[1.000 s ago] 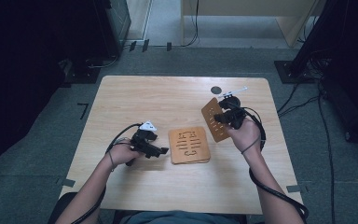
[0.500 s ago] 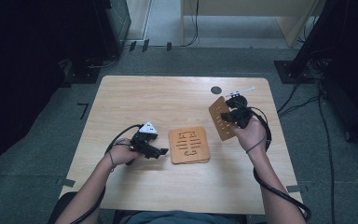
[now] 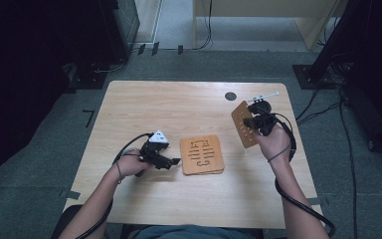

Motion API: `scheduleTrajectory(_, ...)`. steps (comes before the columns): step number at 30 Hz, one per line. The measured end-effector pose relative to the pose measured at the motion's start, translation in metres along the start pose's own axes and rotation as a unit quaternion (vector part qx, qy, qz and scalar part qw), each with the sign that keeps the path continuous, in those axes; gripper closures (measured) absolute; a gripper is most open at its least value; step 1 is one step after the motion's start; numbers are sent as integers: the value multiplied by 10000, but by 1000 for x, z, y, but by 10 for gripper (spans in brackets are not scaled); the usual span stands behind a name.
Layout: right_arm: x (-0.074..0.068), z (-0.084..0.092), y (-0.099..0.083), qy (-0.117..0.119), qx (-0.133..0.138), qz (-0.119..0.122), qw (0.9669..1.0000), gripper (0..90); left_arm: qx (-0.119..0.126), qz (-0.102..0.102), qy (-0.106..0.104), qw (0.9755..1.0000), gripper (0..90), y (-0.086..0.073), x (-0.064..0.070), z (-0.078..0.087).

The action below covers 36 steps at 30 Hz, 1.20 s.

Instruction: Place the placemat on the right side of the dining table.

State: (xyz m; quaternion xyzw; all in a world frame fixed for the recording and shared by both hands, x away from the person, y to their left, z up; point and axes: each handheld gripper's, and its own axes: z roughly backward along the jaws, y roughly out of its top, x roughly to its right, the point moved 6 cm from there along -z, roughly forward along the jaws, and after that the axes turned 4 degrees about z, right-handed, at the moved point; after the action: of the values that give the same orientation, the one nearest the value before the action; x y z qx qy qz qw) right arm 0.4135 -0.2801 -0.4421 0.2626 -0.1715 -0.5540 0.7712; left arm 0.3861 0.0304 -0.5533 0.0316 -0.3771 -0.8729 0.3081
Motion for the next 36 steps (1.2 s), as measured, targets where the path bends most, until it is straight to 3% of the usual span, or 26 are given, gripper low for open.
scheduleTrajectory(36, 45, 16, -5, -340, 170, -512, 9980, 874, 69, -85, -23, 9999, 121, -1, 1, -2)
